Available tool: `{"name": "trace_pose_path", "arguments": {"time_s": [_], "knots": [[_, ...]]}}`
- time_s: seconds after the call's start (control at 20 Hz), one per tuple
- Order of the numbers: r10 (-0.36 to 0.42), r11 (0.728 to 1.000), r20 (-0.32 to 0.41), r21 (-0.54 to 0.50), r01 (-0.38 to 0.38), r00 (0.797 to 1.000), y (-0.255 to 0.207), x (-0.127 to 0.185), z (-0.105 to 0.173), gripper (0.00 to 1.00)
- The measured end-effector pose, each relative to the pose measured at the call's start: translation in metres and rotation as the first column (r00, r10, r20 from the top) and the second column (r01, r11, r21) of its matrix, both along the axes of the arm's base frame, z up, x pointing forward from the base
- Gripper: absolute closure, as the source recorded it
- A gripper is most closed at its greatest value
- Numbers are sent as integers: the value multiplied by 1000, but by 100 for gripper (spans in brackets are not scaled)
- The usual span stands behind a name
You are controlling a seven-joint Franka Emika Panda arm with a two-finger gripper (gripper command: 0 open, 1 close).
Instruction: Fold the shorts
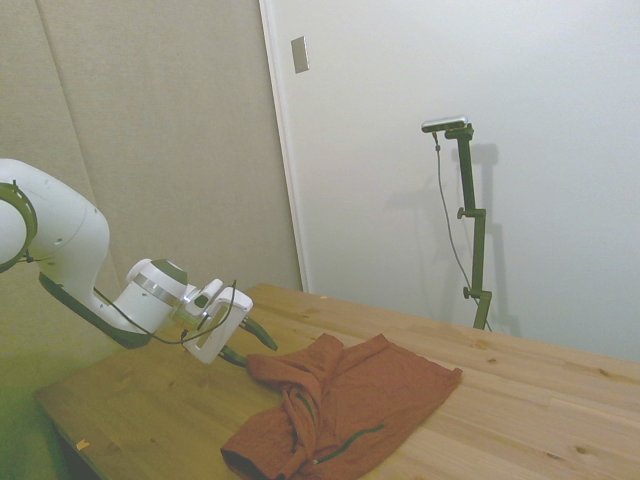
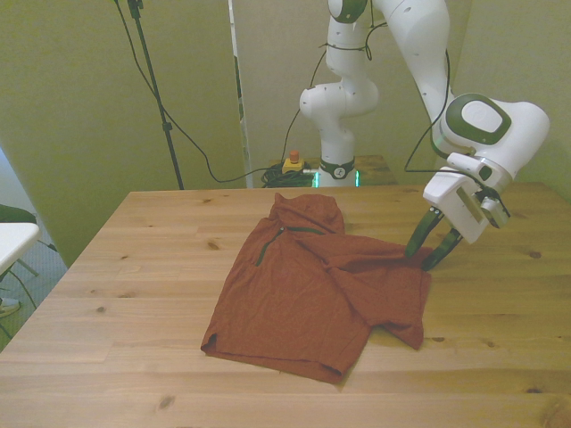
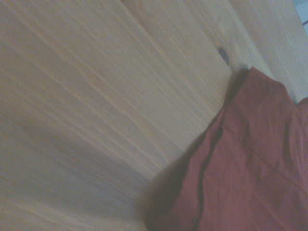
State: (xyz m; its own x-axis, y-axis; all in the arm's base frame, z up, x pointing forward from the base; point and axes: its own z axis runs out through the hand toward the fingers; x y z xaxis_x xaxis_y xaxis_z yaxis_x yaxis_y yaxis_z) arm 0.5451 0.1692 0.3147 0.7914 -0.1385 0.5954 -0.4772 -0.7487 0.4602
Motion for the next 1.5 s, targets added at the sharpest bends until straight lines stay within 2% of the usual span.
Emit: {"name": "trace_pose_path", "arguments": {"time_s": [1.0,1.15,1.5], "knots": [[-48,999,-10,9,48,999,-22,-2,-19,100],[-64,997,13,31,64,998,-32,2,-6,100],[-147,988,106,70,140,983,-87,17,61,100]]}}
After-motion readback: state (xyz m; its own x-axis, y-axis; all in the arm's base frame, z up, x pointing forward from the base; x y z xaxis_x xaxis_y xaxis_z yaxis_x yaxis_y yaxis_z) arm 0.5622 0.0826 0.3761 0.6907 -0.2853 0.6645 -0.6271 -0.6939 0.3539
